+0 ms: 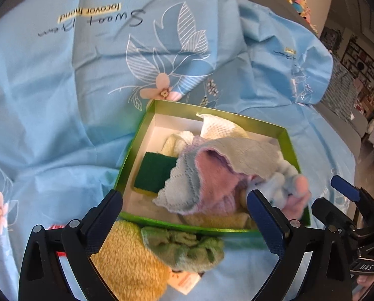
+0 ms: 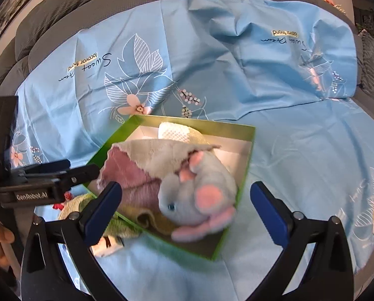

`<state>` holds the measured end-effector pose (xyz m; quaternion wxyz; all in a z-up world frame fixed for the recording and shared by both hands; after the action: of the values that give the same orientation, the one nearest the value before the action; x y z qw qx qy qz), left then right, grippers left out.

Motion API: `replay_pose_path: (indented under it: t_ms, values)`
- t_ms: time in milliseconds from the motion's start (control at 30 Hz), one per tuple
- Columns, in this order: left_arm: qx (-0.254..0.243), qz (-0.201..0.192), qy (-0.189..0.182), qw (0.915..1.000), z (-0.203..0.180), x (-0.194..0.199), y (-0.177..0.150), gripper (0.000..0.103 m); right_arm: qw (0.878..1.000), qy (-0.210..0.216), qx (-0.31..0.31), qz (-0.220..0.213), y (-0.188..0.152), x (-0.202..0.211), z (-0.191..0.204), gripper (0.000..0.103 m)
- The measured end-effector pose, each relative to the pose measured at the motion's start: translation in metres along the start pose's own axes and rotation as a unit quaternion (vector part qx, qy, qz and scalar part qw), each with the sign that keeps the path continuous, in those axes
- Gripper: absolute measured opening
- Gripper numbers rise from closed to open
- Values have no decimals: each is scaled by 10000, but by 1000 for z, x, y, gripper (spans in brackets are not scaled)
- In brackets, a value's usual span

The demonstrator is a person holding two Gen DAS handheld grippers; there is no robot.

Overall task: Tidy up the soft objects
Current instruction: 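Move the left gripper to the yellow fuzzy zippered pouch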

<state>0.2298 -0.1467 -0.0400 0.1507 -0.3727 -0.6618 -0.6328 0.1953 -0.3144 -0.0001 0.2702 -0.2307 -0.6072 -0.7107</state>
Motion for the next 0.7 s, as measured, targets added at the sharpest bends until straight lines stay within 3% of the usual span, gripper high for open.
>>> replay_pose_path:
  t_ms: [200, 367, 567, 700]
  values:
    - [-265, -245, 42, 9993, -14, 32, -7, 100, 9999, 85, -24, -59, -13, 30, 4, 102]
    - [-179, -320, -85, 9993, -15, 61, -21, 100, 9998, 148, -31, -91, -24, 54, 10, 102]
    - [160, -275, -308, 9990, 8, 94, -47, 100, 9994, 307, 125, 24, -47, 74, 25, 102]
    - [457, -270, -191, 9984, 40, 116, -73, 100, 9986, 456, 231, 162, -64, 79, 37, 102]
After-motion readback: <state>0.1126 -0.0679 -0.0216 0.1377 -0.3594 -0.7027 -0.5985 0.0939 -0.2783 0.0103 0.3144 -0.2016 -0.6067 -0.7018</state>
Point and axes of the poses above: each gripper's, at about its wrist camera, not at the fingertips, and x roughly against the way its jaws point, z to its left, y to its top, the point moved 9 cm from there along -x, roughly the way its jaws point, and after that the axes turned 9 degrees about -z, right-handed, at the moved point
